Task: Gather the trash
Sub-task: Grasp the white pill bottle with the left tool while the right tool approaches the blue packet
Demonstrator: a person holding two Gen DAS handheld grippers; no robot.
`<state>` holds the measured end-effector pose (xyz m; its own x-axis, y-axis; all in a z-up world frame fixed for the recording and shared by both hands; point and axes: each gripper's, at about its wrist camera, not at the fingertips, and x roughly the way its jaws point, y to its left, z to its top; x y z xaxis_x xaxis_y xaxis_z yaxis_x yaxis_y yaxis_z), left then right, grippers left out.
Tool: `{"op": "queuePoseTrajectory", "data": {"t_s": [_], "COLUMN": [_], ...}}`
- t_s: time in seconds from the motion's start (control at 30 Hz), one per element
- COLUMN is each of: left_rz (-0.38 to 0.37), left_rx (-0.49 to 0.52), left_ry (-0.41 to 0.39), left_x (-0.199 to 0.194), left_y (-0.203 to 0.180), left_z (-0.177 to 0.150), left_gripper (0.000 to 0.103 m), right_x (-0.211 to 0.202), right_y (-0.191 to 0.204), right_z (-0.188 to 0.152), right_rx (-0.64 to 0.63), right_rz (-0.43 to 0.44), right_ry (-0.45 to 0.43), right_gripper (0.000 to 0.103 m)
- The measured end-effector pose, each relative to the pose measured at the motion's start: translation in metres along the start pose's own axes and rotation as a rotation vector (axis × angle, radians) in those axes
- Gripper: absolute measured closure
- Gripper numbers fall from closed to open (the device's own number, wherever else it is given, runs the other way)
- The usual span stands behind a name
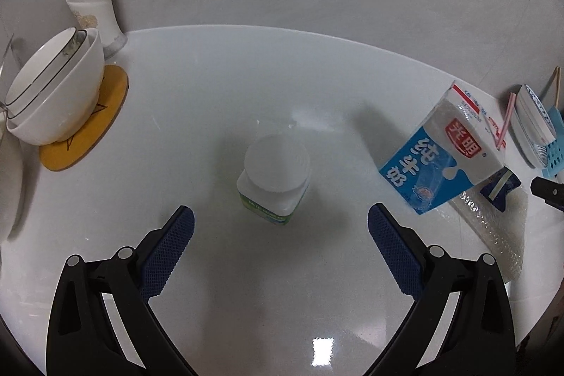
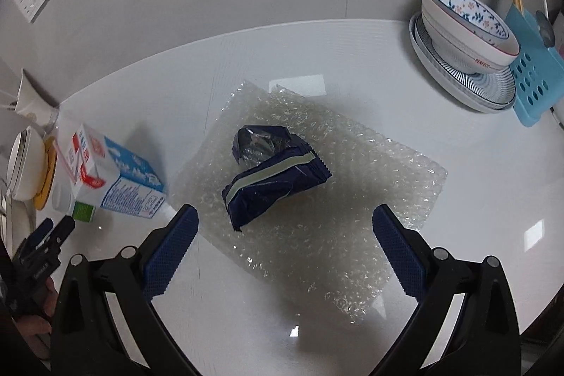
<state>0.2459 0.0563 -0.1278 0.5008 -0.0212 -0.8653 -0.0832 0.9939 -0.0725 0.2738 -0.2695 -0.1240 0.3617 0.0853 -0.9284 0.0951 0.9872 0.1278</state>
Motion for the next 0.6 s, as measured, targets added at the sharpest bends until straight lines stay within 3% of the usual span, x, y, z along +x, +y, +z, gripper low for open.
{"op": "queuePoseTrajectory", "data": {"t_s": [0.3, 0.5, 0.6], "left_rz": [-0.006, -0.010, -0.016], "left_rx": [0.017, 0.037, 0.052], "left_ry": [0.022, 0.040, 0.046], "left_x": [0.026, 0.036, 0.041], "left_y": [0.005, 0.003, 0.003], "left_z": [0.011, 0.012, 0.014], "left_gripper": [0.008, 0.031, 0.051], "right_x": [0.045, 0.066, 0.073], "right_y": [-0.006, -0.003, 0.002], "right_z": [0.038, 0.045, 0.045], "right_rx": [0.217, 0.268, 0.264], "right_rz": [0.006, -0.063, -0.091], "right_ry": [0.166, 0.238, 0.255], "right_gripper": [0.012, 0.019, 0.028]}}
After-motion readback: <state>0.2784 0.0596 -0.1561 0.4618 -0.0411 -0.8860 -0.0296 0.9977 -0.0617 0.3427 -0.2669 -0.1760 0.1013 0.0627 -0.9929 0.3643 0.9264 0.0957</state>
